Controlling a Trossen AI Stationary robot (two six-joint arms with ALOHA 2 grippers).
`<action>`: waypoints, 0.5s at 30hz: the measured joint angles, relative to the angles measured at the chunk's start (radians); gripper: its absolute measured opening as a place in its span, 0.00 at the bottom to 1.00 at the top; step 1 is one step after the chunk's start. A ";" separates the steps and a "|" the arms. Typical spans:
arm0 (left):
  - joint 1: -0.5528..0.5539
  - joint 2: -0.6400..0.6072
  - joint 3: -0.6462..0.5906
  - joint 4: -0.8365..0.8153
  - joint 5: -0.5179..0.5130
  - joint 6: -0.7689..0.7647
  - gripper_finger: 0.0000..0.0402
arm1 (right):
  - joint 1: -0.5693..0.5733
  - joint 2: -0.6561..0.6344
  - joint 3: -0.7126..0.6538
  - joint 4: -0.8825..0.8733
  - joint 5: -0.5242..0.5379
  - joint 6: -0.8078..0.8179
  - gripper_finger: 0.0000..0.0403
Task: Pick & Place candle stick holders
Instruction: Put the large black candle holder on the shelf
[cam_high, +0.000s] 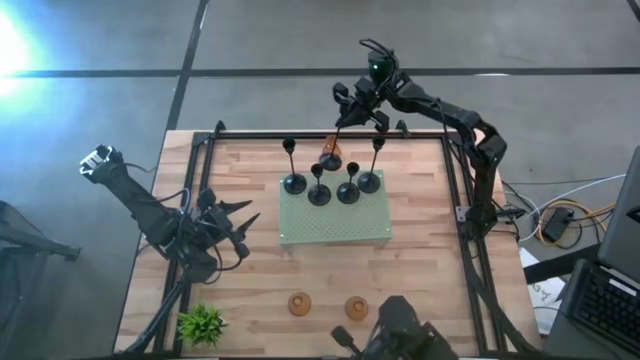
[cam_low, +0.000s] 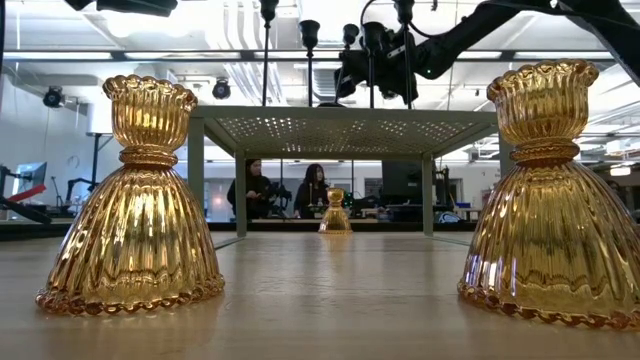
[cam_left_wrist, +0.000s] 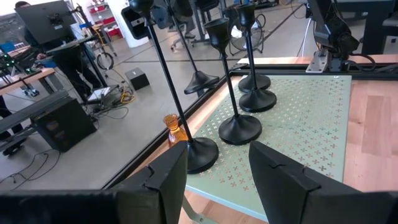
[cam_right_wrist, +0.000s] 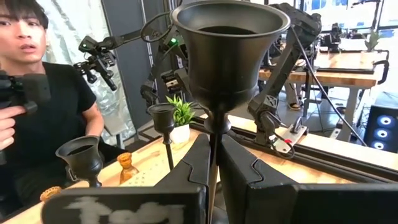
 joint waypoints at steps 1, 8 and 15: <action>0.000 0.000 0.000 0.000 0.000 0.000 0.44 | 0.005 0.000 0.000 0.000 0.000 0.000 0.03; 0.000 0.000 0.000 0.000 0.000 0.000 0.44 | 0.022 0.000 0.000 0.000 0.030 0.000 0.03; 0.000 0.000 0.000 0.000 0.000 0.000 0.44 | 0.022 -0.009 0.000 -0.029 0.051 -0.004 0.03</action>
